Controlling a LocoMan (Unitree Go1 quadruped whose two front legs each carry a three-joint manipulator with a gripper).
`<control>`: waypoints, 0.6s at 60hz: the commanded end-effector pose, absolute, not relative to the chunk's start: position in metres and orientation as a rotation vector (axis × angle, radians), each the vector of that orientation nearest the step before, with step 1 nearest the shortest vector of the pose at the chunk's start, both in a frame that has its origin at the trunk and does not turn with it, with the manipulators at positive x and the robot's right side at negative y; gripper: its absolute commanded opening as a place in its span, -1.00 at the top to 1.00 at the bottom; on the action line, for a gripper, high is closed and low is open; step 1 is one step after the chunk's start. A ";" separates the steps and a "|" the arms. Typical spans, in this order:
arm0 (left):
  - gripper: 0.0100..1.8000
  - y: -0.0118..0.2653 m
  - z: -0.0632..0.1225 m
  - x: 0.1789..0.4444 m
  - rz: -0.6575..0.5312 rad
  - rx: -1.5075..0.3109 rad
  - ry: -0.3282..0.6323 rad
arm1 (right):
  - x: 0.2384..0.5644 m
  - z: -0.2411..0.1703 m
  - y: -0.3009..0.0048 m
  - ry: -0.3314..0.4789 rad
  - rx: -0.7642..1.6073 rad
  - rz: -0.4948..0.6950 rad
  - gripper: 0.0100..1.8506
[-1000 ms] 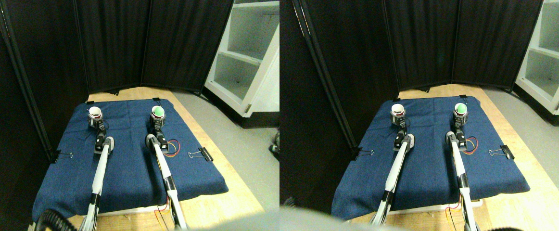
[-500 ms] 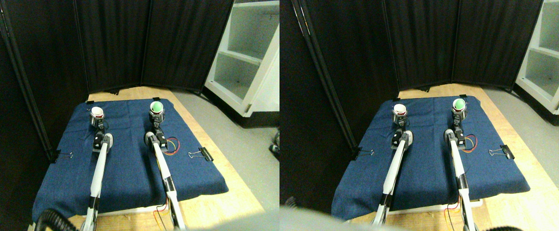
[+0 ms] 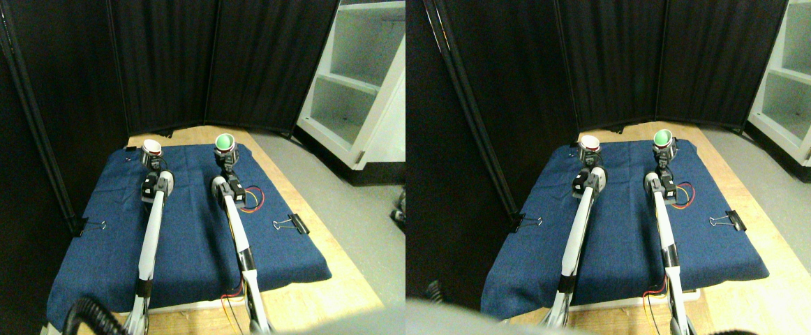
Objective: Pour (bimanual)
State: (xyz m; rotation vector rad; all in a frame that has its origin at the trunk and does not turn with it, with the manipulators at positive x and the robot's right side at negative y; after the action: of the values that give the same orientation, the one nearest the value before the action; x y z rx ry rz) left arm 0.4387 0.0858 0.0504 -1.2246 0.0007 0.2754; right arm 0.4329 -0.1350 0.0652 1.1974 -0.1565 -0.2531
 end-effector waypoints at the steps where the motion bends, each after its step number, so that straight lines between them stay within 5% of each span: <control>1: 0.64 0.076 0.063 0.442 0.229 -1.254 -0.008 | 0.435 0.085 -0.124 -0.181 1.197 -0.181 0.65; 36: 0.64 0.066 0.072 0.438 0.152 -1.256 0.146 | 0.436 0.124 -0.109 -0.113 1.060 -0.068 0.65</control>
State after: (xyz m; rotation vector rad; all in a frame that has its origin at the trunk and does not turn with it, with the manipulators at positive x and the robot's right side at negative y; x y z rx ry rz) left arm 0.4374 0.0670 0.0610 -1.2435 0.1755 0.1804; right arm 0.4384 -0.1126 0.1045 1.0503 -0.0614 -0.1158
